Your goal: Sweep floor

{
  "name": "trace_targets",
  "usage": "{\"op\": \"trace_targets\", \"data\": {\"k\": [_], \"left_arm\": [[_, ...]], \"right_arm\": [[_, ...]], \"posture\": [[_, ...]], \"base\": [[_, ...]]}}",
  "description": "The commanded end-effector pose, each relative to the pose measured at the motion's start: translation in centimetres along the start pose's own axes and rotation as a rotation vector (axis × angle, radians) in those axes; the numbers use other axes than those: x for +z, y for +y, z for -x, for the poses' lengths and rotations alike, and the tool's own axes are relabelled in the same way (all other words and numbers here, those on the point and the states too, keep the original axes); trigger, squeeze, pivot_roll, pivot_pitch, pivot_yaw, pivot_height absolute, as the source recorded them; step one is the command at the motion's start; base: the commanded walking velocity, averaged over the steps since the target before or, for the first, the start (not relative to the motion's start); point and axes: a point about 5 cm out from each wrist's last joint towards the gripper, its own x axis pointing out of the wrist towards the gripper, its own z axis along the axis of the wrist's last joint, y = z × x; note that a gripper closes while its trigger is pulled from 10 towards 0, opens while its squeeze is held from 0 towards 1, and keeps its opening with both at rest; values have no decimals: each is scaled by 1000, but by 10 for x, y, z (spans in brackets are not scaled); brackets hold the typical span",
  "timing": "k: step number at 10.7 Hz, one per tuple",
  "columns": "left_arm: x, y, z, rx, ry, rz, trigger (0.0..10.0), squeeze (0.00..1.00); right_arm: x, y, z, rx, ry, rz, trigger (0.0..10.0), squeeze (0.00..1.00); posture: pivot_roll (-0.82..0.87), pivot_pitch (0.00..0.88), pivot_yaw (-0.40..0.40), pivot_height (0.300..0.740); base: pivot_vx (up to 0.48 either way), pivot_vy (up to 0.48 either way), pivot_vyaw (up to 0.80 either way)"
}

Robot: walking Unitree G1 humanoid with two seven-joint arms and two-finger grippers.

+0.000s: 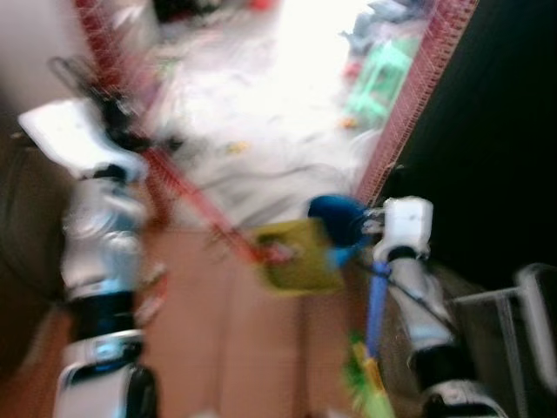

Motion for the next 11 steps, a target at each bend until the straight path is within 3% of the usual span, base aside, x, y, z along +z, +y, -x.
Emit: {"op": "trace_targets", "data": {"k": [1, 11], "left_arm": [[13, -26, -7, -77, -71, 72, 10000, 0], [15, -26, -9, -80, -82, 57, 10000, 0]], "right_arm": [[0, -15, 1, -38, -6, 19, 10000, 0], [0, -13, -1, -33, -3, 21, 10000, 0]], "posture": [[-57, 0, -28, 740], [-56, 0, -28, 740]], "base": [[480, 0, 0], [480, 0, 0]]}}
